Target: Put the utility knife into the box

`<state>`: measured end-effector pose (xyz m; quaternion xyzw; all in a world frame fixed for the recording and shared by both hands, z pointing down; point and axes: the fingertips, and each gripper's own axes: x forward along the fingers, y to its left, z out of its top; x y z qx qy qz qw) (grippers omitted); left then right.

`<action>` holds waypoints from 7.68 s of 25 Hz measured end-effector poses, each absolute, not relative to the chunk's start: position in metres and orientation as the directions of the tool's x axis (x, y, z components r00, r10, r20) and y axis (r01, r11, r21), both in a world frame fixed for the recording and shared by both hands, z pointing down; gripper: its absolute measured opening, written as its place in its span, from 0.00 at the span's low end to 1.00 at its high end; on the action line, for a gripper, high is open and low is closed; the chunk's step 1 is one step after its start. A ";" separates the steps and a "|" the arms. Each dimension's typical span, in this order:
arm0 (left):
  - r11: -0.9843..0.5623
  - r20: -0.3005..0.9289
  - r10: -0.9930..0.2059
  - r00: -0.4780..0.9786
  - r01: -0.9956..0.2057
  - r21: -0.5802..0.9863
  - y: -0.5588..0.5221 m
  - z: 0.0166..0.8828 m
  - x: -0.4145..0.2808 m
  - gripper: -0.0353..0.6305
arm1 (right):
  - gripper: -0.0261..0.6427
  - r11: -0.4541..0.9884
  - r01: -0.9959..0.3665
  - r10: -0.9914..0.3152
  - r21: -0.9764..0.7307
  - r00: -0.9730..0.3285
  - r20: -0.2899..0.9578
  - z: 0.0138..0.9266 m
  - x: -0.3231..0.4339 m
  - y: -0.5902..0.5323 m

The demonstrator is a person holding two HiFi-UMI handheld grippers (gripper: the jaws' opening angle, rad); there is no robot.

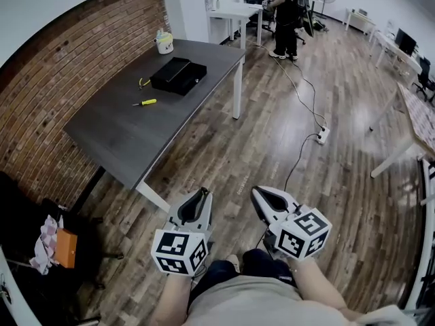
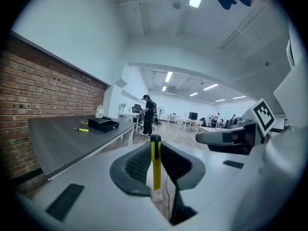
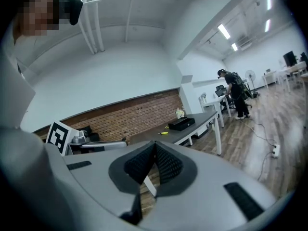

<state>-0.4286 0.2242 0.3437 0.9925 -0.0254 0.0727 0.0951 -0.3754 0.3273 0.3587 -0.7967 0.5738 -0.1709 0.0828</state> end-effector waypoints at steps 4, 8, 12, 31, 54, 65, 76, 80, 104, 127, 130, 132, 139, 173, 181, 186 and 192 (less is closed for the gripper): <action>-0.975 0.162 -0.020 0.987 -0.055 0.216 0.220 0.356 -0.427 0.17 | 0.05 -0.361 -0.877 -0.927 -0.317 0.301 0.224 0.371 -0.378 0.331; -0.970 0.172 -0.027 0.985 -0.068 0.232 0.212 0.364 -0.423 0.17 | 0.05 -0.367 -0.876 -0.924 -0.314 0.305 0.229 0.372 -0.371 0.327; -0.968 0.172 -0.050 0.984 -0.090 0.234 0.195 0.363 -0.414 0.17 | 0.05 -0.347 -0.880 -0.932 -0.323 0.285 0.225 0.374 -0.356 0.308; -0.961 0.155 -0.174 0.972 -0.202 0.188 0.081 0.346 -0.236 0.17 | 0.05 -0.220 -0.917 -0.971 -0.333 0.171 0.169 0.358 -0.163 0.189; -0.963 0.188 -0.145 0.971 -0.182 0.197 0.035 0.355 -0.092 0.17 | 0.05 -0.228 -0.865 -0.967 -0.448 0.146 0.210 0.381 -0.032 0.148; -0.962 0.190 -0.104 0.976 -0.147 0.228 -0.019 0.368 -0.019 0.17 | 0.05 -0.293 -0.843 -0.948 -0.450 0.197 0.250 0.400 0.041 0.106; -0.957 0.169 -0.070 0.983 -0.114 0.267 -0.092 0.349 0.056 0.17 | 0.05 -0.302 -0.848 -0.944 -0.435 0.203 0.260 0.388 0.127 0.023; -0.953 0.159 -0.090 0.983 -0.132 0.274 -0.127 0.345 0.073 0.17 | 0.05 -0.286 -0.859 -0.948 -0.425 0.187 0.259 0.382 0.151 -0.013; -0.911 0.169 -0.265 0.949 -0.304 0.279 -0.196 0.354 0.079 0.17 | 0.05 -0.153 -0.892 -0.979 -0.426 0.077 0.191 0.373 0.195 -0.099; -0.871 0.542 -0.485 0.686 -0.435 -0.228 -0.252 0.416 0.126 0.17 | 0.05 0.194 -0.854 -0.918 -0.483 -0.331 0.217 0.391 0.255 -0.211; -0.885 0.614 -0.462 0.640 -0.382 -0.268 -0.252 0.433 0.130 0.17 | 0.05 0.226 -0.840 -0.902 -0.493 -0.371 0.220 0.395 0.255 -0.219; -0.891 0.653 -0.450 0.610 -0.358 -0.280 -0.252 0.443 0.131 0.17 | 0.05 0.242 -0.831 -0.890 -0.500 -0.396 0.226 0.399 0.255 -0.221; -0.916 0.756 -0.384 0.530 -0.321 -0.240 -0.251 0.476 0.139 0.17 | 0.05 0.265 -0.810 -0.861 -0.523 -0.442 0.249 0.410 0.263 -0.222; -0.974 0.935 -0.228 0.272 -0.068 -0.217 -0.245 0.569 0.162 0.17 | 0.05 0.370 -0.752 -0.732 -0.545 -0.597 0.327 0.447 0.270 -0.220; -0.962 0.912 -0.269 0.308 -0.130 -0.240 -0.251 0.559 0.164 0.22 | 0.05 0.399 -0.747 -0.736 -0.532 -0.607 0.299 0.436 0.270 -0.221; -0.917 0.800 -0.391 0.456 -0.273 -0.292 -0.258 0.503 0.179 0.21 | 0.05 0.424 -0.735 -0.737 -0.530 -0.620 0.270 0.427 0.269 -0.223; -0.807 0.522 -0.565 0.638 -0.560 -0.188 -0.265 0.417 0.182 0.17 | 0.05 0.483 -0.715 -0.721 -0.506 -0.652 0.235 0.413 0.261 -0.227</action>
